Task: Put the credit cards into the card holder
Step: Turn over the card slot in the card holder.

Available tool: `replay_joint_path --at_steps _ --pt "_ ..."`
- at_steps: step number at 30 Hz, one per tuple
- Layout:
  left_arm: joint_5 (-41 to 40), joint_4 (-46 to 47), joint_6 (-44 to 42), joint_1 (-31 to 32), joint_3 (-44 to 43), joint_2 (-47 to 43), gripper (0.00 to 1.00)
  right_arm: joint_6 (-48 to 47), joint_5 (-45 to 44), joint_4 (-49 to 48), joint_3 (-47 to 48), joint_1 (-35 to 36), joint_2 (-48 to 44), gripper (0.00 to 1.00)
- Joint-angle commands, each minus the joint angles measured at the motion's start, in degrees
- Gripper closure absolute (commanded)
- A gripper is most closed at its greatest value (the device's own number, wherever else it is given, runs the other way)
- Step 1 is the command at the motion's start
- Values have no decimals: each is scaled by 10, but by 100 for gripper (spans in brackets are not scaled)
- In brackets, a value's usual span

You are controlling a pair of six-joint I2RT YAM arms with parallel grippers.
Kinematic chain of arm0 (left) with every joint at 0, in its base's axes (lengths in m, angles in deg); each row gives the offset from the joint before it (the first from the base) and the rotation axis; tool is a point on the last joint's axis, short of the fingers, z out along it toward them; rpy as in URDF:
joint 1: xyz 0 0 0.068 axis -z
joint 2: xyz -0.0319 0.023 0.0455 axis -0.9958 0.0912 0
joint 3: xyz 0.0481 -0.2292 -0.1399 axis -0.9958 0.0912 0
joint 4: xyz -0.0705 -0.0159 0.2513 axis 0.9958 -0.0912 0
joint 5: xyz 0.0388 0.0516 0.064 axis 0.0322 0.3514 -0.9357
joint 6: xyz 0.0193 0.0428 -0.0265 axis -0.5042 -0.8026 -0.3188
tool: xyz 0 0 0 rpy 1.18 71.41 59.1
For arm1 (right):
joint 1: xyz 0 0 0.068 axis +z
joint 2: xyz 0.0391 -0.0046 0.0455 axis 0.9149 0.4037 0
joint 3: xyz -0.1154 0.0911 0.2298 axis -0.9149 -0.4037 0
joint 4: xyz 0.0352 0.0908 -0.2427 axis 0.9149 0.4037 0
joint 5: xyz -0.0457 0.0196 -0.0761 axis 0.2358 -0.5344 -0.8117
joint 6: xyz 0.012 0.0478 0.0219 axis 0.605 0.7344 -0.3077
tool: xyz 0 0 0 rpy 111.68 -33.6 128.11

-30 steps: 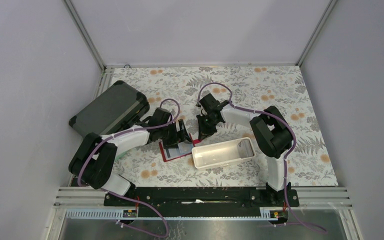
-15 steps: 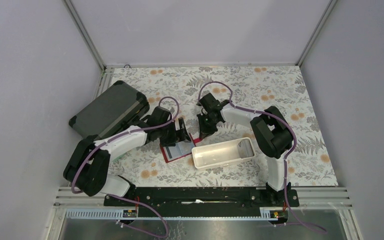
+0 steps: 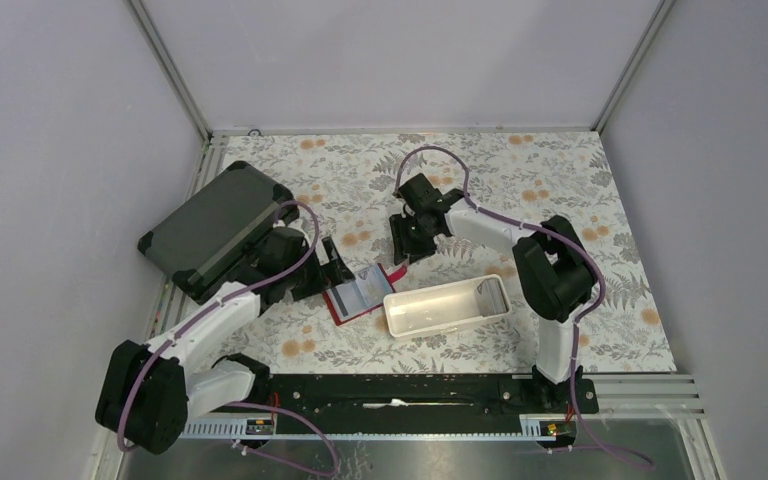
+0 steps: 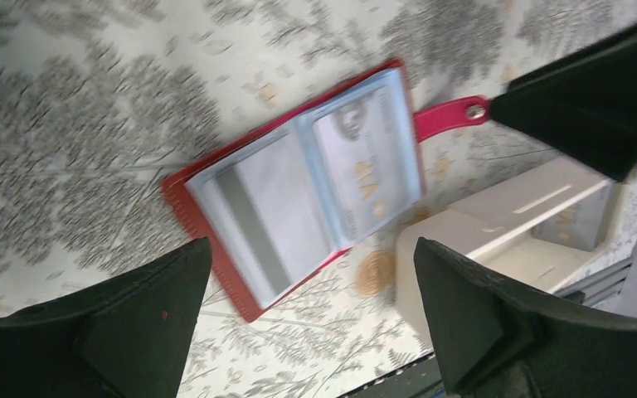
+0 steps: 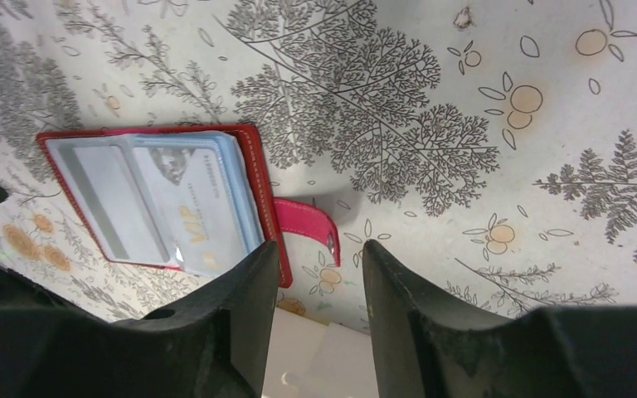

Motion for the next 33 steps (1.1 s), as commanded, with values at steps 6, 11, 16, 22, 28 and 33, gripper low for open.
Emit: replay_joint_path --at_steps 6,11,16,22,28,33 --pt "21 50 23 -46 78 -38 5 -34 16 11 35 21 -56 59" --pt "36 72 22 -53 96 -25 27 -35 70 -7 44 35 -30 67" --pt "24 75 16 -53 102 -12 32 -32 88 -16 47 49 -3 67" --pt "31 100 20 -53 112 12 38 -25 99 -31 35 55 14 66" --pt "25 106 18 -53 115 27 40 -21 104 -41 32 58 31 65" --pt "28 118 22 -53 119 40 44 -21 90 -41 30 60 43 61"
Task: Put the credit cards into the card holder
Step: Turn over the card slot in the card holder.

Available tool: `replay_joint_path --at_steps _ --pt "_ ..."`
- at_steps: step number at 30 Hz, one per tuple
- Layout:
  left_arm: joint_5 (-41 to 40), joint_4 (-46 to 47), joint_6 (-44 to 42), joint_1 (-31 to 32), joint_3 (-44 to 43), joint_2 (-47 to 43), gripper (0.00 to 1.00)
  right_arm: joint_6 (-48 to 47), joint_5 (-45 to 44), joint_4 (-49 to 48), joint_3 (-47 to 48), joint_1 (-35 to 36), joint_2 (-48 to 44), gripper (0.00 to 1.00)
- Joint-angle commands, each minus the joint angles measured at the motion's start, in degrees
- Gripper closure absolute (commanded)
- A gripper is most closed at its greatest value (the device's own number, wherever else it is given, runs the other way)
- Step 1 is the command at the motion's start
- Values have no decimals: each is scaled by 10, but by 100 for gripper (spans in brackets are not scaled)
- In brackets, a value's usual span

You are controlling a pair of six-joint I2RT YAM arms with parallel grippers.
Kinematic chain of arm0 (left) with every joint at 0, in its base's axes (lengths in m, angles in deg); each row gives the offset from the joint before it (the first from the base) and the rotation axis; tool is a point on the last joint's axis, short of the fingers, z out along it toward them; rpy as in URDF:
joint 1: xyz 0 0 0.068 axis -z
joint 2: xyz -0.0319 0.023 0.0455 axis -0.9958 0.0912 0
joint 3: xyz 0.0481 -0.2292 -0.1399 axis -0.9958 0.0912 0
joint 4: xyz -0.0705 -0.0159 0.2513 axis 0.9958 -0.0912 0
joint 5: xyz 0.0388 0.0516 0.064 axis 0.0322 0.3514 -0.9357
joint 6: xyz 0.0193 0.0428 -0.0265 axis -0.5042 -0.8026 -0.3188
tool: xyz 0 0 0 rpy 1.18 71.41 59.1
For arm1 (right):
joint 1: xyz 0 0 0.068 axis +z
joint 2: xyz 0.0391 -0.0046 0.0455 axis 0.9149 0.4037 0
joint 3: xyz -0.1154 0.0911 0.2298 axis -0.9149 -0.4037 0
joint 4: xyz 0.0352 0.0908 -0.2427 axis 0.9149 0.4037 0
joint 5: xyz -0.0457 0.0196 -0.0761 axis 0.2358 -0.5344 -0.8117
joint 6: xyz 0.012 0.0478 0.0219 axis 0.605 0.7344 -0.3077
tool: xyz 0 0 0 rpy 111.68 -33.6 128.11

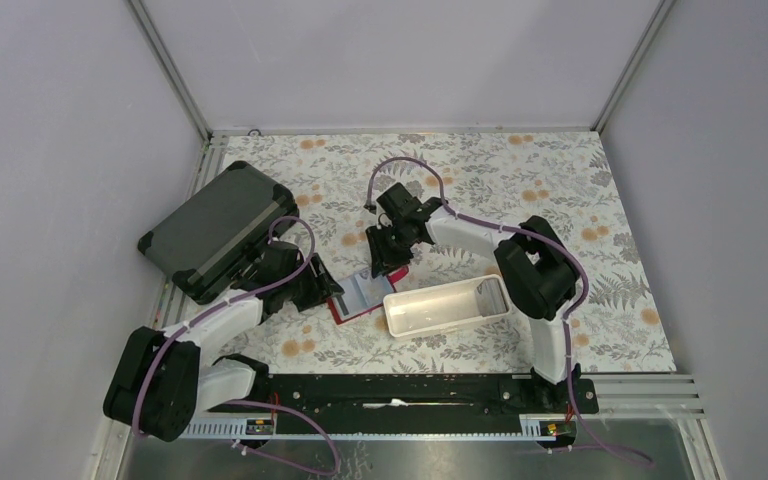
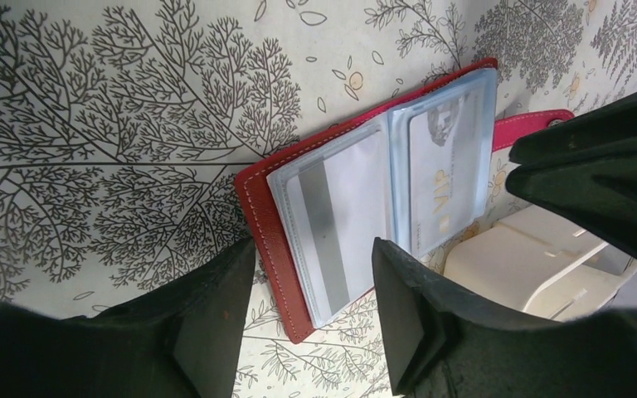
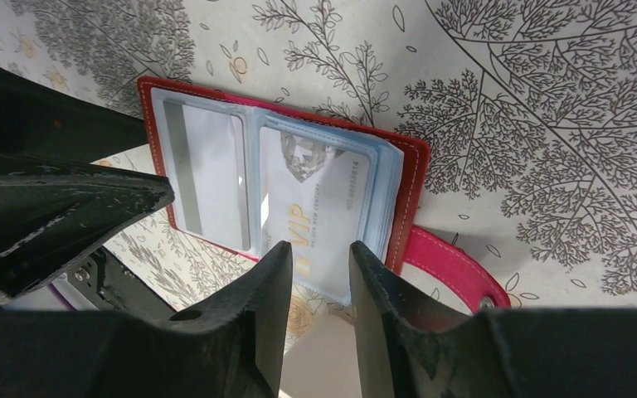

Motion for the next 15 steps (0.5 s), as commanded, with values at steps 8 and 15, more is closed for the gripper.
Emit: replay_joint_path --at_steps 8,15 --pt "-5 21 -4 -4 9 19 48 2 -13 -7 -4 8 28 63" --pt "-5 21 -7 -4 6 23 52 1 -27 -7 -6 9 39 64"
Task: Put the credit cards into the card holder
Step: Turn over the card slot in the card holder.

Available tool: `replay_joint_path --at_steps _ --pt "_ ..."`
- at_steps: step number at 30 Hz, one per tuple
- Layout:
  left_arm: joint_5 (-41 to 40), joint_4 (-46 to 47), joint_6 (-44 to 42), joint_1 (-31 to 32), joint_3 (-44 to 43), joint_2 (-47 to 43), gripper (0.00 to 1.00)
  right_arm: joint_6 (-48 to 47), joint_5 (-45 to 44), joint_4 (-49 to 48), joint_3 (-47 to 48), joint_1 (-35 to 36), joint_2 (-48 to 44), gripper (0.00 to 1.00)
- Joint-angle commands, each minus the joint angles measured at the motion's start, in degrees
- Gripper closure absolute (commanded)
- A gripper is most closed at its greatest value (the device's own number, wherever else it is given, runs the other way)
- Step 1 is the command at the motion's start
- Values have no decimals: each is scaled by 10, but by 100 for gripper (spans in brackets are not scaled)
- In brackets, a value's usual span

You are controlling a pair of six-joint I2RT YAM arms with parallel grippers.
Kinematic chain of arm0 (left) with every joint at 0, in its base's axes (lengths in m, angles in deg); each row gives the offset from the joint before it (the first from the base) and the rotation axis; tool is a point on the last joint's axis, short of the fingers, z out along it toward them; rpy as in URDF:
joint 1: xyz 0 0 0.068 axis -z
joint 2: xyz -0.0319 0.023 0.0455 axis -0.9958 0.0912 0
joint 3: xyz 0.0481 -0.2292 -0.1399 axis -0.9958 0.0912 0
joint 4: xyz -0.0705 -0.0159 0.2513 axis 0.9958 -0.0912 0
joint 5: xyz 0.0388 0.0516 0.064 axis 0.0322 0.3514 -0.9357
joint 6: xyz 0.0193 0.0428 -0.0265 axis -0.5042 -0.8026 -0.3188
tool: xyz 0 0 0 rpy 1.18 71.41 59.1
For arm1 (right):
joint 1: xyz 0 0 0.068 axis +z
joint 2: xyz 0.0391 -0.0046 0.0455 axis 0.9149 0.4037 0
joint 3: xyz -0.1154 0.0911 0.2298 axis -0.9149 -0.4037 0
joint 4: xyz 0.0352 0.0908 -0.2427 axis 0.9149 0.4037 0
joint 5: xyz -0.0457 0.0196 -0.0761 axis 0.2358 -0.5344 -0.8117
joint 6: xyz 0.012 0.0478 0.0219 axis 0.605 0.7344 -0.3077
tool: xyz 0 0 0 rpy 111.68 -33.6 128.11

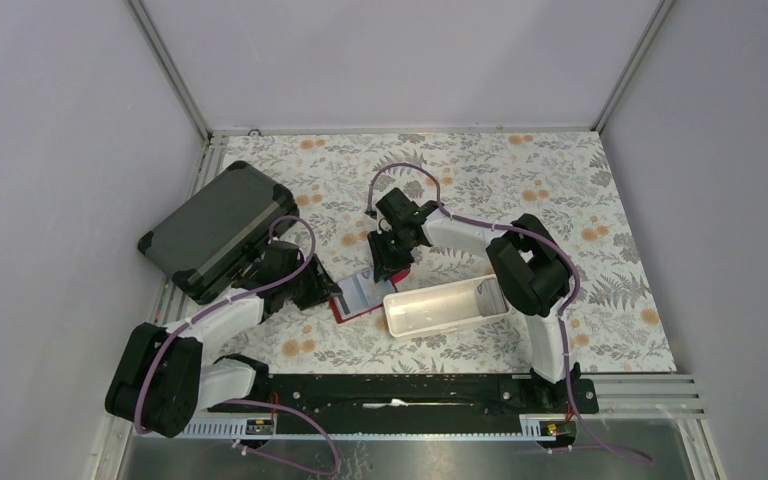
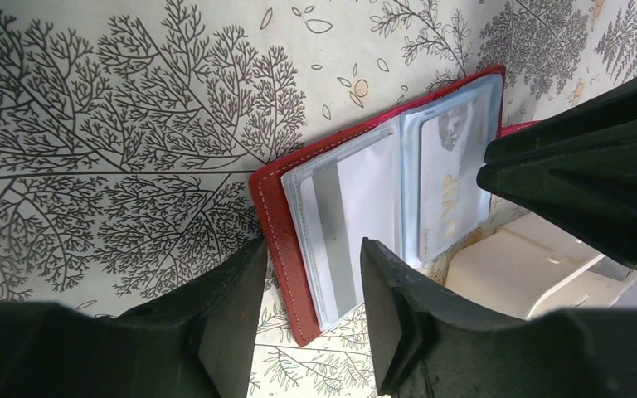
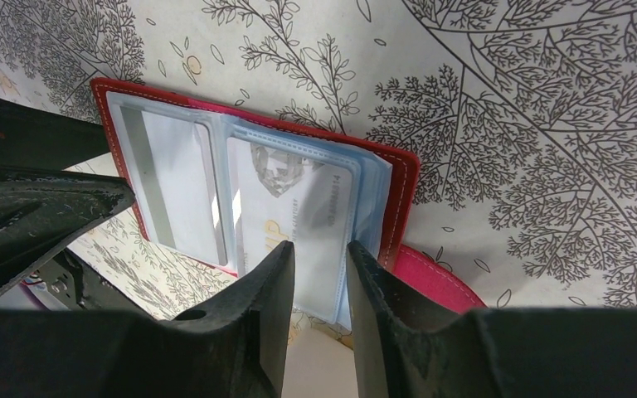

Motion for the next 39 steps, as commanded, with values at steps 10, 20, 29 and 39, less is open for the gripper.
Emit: replay_joint_path --at_steps 10,20,29,39 --pt "1 14 -8 -2 4 26 61 2 16 -9 -7 13 24 63" --pt "9 21 -6 -2 5 32 65 24 85 -39 -12 14 9 64" --pt "7 21 -6 -2 7 31 68 41 99 -56 -19 13 -19 65" --pt "6 16 -7 -2 8 25 69 60 107 -78 -26 14 -42 65"
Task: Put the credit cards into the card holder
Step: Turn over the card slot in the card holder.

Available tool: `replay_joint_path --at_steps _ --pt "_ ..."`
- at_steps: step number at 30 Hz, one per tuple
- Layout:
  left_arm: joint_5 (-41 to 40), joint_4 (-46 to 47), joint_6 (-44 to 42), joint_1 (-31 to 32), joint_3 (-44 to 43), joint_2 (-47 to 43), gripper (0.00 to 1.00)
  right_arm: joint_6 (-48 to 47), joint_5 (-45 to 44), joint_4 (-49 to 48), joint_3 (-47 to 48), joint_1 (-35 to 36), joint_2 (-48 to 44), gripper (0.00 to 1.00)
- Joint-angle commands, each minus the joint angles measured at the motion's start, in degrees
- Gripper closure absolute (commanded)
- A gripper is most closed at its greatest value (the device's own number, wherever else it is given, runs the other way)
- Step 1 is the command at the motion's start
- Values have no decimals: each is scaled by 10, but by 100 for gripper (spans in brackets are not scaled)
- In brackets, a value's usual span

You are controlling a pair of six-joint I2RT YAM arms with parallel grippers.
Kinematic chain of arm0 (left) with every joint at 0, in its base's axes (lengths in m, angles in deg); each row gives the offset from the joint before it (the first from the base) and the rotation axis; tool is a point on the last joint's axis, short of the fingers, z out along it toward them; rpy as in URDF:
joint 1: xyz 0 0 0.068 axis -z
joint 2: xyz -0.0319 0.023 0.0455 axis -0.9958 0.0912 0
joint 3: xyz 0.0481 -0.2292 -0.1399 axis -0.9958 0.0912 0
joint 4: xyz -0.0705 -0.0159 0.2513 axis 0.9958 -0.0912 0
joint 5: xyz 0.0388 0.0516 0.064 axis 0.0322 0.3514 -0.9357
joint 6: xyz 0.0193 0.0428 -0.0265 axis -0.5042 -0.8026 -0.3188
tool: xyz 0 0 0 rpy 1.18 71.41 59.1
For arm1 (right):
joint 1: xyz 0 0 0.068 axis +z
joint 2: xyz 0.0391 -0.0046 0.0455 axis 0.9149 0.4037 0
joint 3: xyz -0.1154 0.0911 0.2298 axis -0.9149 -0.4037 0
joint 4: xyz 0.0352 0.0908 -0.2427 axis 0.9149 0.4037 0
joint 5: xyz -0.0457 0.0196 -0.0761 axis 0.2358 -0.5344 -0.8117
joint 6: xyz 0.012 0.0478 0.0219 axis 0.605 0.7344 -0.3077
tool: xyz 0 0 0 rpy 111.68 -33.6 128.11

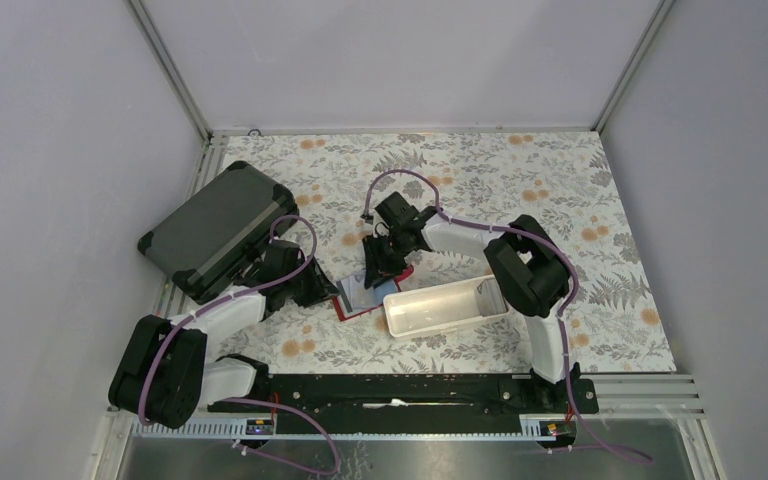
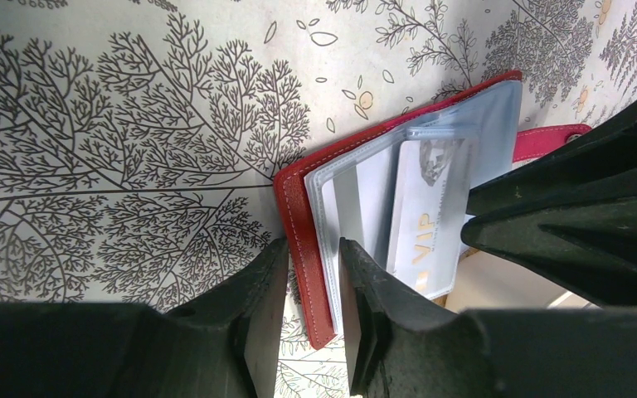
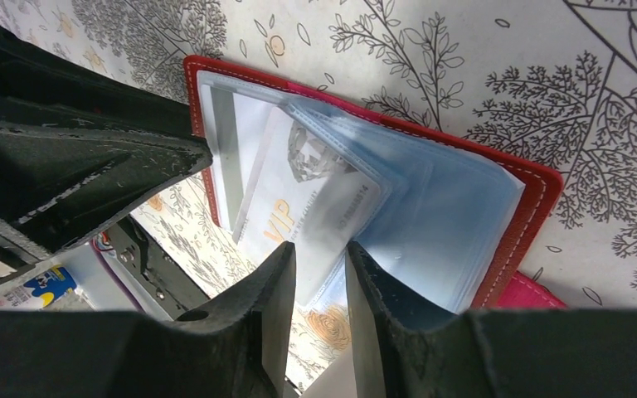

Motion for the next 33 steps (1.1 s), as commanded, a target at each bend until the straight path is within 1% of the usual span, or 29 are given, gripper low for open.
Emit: replay_joint_path --at_steps 1,7,13,24,31,33 --pt "0 -5 -5 2 9 0 69 17 21 -32 -5 8 -48 65" --pt "0 -5 -5 2 8 0 69 20 19 -33 -3 7 -61 64" --pt "1 -5 -5 1 8 0 70 21 29 -35 1 7 -45 64" --pt "8 0 -4 2 9 3 70 33 46 -56 11 15 -48 65" --pt "13 4 -3 2 9 4 70 30 34 -56 13 25 -48 65" --pt "13 5 -4 2 9 4 70 28 15 -52 14 28 -52 65"
